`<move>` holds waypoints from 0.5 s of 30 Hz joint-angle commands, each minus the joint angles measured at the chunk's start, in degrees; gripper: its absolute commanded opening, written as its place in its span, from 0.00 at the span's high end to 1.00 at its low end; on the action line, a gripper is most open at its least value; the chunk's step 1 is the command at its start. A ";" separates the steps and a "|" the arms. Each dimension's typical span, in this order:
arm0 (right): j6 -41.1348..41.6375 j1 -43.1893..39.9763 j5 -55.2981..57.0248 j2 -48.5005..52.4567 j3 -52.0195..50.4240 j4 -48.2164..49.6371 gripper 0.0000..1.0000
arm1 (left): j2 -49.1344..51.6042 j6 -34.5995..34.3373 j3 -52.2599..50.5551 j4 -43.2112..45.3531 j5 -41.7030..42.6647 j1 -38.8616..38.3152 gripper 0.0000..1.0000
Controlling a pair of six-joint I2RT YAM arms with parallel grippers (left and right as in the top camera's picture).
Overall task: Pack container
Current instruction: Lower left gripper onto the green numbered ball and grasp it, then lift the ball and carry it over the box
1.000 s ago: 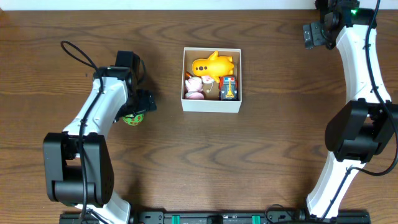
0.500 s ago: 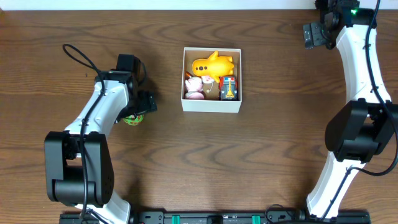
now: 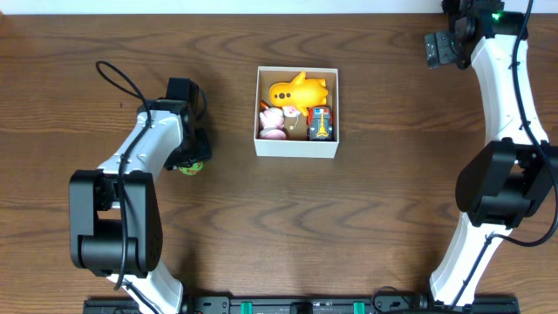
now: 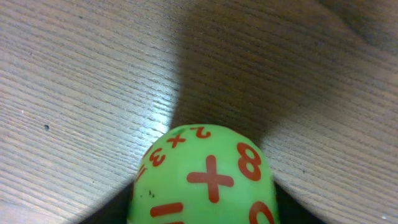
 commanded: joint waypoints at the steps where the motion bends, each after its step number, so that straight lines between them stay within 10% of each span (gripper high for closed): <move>1: 0.92 0.00 0.35 -1.05 -0.07 -0.07 0.01 | -0.35 0.22 0.52 -0.13 -0.22 0.31 0.76; 15: 0.92 0.00 0.35 -1.05 -0.07 -0.07 0.01 | -7.06 -0.04 25.09 -0.98 12.76 -2.12 0.85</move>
